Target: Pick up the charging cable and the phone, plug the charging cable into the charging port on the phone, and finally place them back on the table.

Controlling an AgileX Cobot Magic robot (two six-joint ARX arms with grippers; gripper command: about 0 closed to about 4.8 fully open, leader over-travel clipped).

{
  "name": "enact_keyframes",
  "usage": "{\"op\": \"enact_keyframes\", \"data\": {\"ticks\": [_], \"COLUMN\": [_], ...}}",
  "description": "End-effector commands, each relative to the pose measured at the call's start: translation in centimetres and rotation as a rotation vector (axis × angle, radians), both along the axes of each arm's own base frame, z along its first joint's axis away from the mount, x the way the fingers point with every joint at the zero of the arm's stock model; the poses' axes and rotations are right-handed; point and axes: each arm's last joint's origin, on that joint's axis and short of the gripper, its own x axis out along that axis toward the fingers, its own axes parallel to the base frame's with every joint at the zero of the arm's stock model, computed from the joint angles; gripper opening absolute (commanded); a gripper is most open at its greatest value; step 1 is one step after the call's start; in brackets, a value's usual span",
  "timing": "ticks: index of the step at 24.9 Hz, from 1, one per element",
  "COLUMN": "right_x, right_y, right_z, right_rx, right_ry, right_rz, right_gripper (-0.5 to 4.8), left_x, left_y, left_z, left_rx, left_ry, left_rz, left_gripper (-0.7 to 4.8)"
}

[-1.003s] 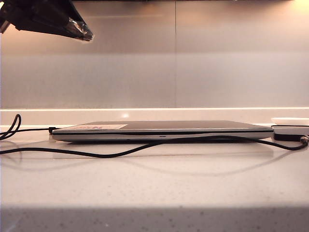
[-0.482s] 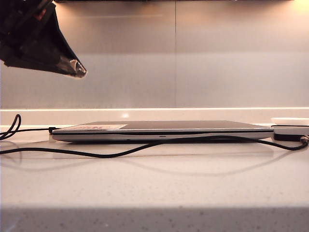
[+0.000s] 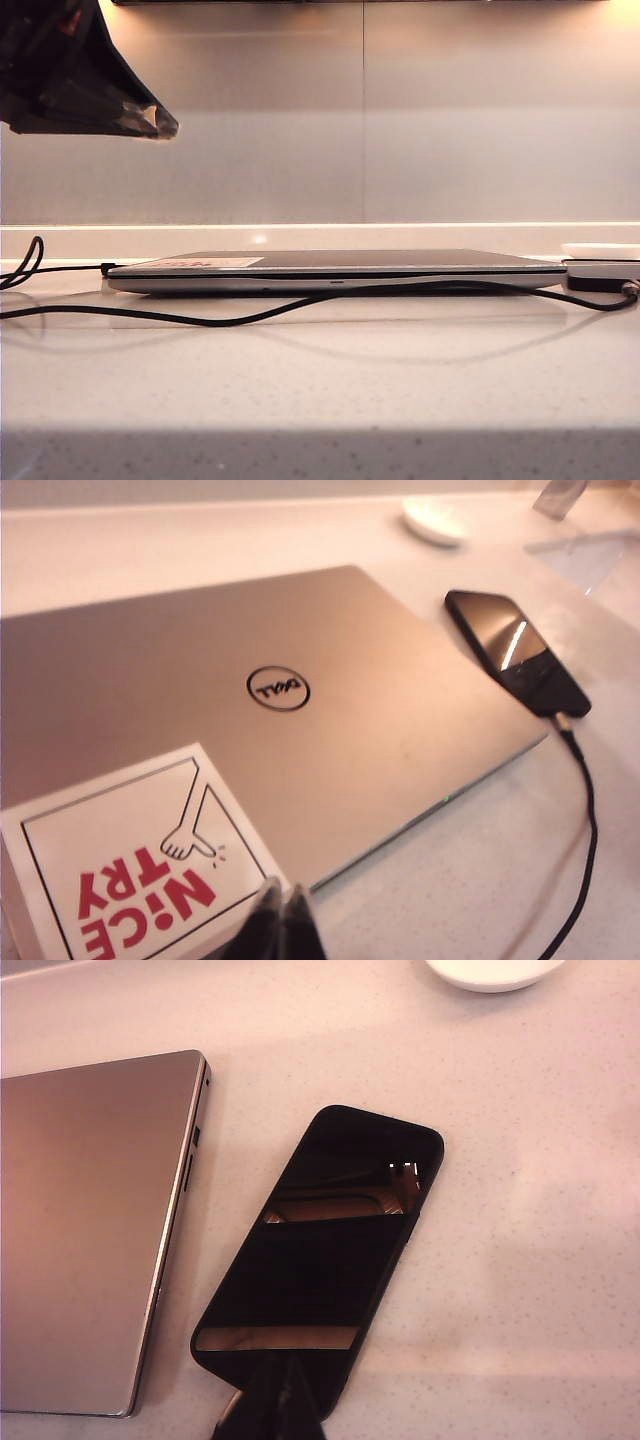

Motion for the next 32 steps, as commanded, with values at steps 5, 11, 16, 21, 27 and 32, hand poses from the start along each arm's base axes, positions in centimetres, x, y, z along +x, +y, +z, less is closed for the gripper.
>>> {"op": "enact_keyframes", "data": {"ticks": [5, 11, 16, 21, 27, 32], "right_x": [0.0, 0.1, 0.1, 0.1, 0.1, 0.1], "right_y": [0.0, 0.0, 0.0, 0.0, 0.0, 0.0], "right_z": [0.3, 0.3, 0.3, 0.3, 0.3, 0.3], "right_rx": [0.001, -0.001, -0.001, -0.001, -0.001, -0.001], "right_ry": [-0.021, -0.021, -0.021, -0.021, -0.021, -0.021], "right_rz": [0.001, -0.002, -0.003, -0.003, -0.003, -0.002], "right_gripper": [-0.01, -0.01, -0.01, -0.01, -0.01, -0.01], "left_x": [-1.5, -2.1, -3.3, -4.3, -4.7, -4.8], "left_y": [2.1, 6.0, 9.1, 10.2, 10.3, 10.3], "left_z": [1.7, 1.3, -0.3, -1.9, -3.6, -4.7], "left_rx": [-0.018, -0.029, -0.021, -0.019, -0.021, -0.029], "left_ry": [-0.217, -0.307, -0.386, -0.440, -0.458, -0.484], "left_rz": [0.031, 0.265, 0.495, 0.590, 0.603, 0.603], "left_gripper": [-0.06, -0.06, -0.06, -0.06, -0.06, -0.06]}}
